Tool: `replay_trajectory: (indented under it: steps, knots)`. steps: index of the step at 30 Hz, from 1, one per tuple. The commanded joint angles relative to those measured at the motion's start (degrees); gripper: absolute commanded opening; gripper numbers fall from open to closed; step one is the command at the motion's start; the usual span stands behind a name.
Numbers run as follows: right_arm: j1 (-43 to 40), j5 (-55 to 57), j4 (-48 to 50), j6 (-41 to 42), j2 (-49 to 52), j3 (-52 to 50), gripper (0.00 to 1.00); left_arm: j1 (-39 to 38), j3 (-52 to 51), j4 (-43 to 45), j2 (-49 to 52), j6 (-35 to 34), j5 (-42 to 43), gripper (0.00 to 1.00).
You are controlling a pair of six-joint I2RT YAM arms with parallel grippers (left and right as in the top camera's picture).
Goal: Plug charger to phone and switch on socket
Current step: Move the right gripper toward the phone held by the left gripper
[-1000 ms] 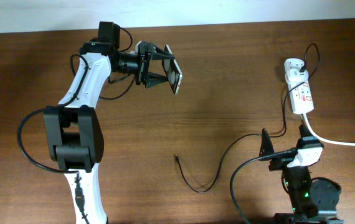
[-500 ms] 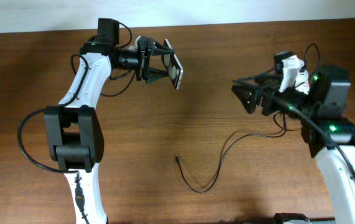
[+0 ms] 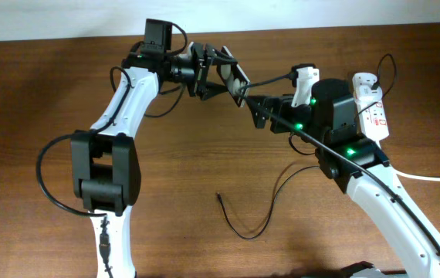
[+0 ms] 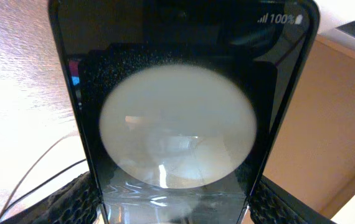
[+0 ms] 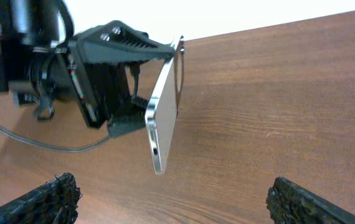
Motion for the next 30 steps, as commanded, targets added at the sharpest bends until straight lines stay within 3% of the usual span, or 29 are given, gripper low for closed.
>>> replay_trajectory:
  steps: [1,8,16,19,30]
  knots:
    - [0.42,3.17,0.57,6.43,-0.04,1.14,1.00,-0.96,1.46,0.83,0.15,-4.39,1.11,0.00]
    - [0.44,3.10,0.81,4.22,3.45,1.11,0.99,-4.72,1.46,0.81,0.15,-9.38,1.31,0.00]
    - [0.42,2.97,0.13,-0.37,4.04,1.11,0.89,-8.96,1.46,0.33,0.15,-9.40,0.24,0.00]
    - [0.44,2.95,-0.33,-0.35,4.04,1.11,0.80,-9.18,1.46,0.31,0.15,-10.12,0.33,0.00]
    - [0.42,4.37,-0.09,-0.35,4.07,1.11,0.74,-10.21,1.46,0.33,0.15,-15.15,2.78,0.00]
